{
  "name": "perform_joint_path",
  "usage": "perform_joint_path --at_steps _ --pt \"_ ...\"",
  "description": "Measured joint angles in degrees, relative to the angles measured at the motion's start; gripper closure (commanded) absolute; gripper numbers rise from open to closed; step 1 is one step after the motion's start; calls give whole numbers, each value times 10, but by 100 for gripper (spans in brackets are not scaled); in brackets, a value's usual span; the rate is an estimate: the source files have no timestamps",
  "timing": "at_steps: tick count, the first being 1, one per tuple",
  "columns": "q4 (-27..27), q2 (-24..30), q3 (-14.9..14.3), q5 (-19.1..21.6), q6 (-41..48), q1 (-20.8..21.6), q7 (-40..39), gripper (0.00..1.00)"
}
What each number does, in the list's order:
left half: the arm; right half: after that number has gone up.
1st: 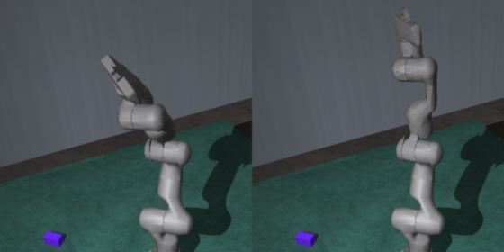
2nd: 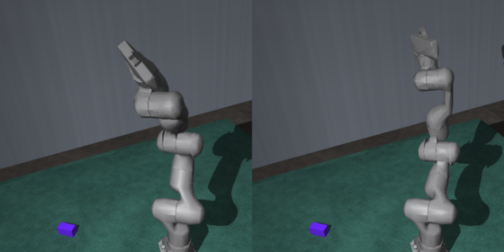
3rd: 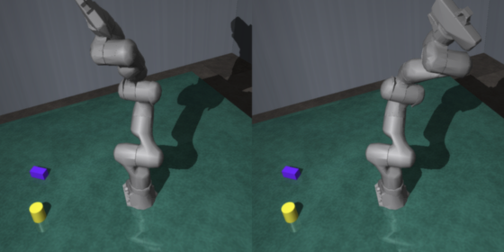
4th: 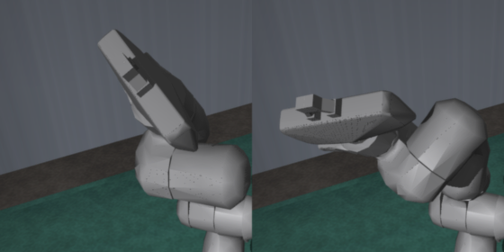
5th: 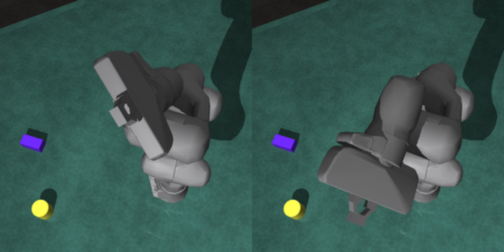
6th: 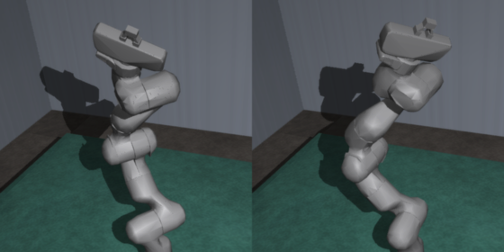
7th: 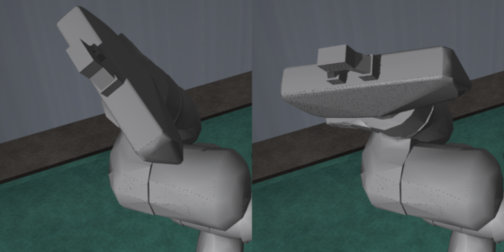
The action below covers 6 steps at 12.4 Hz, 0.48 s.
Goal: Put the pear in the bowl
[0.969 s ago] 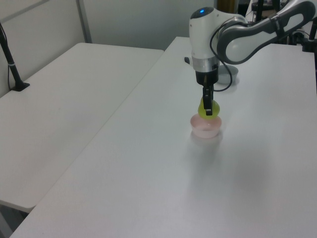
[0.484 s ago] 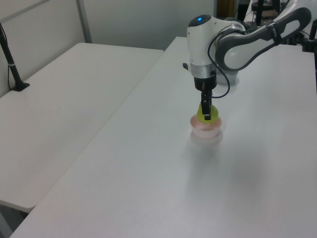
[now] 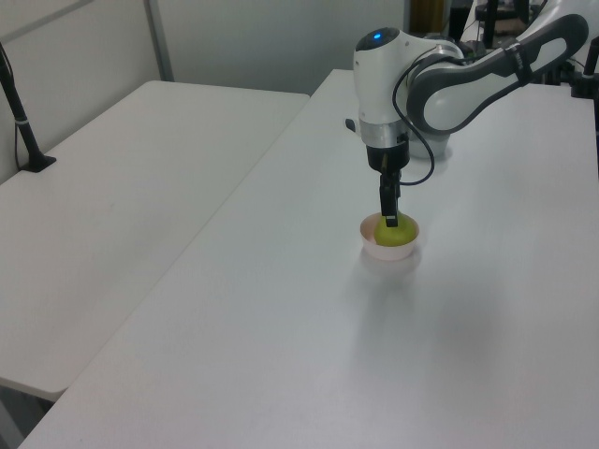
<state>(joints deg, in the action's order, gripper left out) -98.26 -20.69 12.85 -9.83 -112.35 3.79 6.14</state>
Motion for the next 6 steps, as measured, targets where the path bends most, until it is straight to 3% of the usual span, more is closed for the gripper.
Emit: perform_joint_path --at_steps 6 --pt "5 6 0 0 0 0 1 0"
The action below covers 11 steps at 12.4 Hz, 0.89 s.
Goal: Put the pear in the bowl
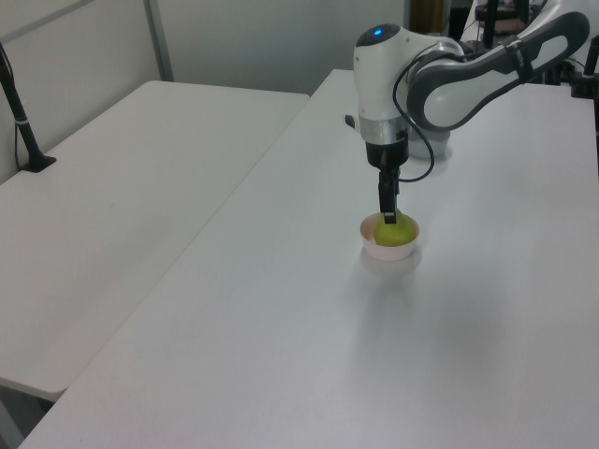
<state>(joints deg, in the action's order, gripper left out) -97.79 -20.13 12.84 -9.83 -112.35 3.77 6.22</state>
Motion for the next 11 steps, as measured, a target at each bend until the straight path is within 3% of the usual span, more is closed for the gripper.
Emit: perform_joint_path --at_steps 6,11 --pt "41 102 -16 0 122 -17 3 0" --pt "45 162 -105 55 172 -23 -70 0"
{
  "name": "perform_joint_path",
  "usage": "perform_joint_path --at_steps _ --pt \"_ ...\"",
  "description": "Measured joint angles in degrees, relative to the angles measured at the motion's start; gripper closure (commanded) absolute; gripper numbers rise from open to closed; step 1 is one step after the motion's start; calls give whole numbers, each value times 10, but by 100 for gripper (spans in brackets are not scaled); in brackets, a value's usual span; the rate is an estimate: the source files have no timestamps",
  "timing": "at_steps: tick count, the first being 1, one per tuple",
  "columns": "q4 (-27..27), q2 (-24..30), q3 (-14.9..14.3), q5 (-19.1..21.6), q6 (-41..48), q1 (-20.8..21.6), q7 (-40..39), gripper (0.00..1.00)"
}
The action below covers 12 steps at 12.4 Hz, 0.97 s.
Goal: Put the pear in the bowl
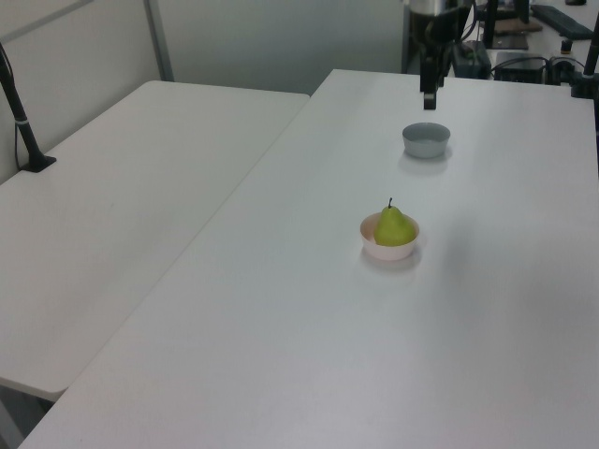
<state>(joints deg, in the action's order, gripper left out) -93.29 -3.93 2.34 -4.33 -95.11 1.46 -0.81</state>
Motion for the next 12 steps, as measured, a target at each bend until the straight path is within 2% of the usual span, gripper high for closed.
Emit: perform_joint_path --at_steps 5,12 --pt "7 14 -19 2 12 -2 0 0" --pt "26 14 -23 2 12 -9 0 0"
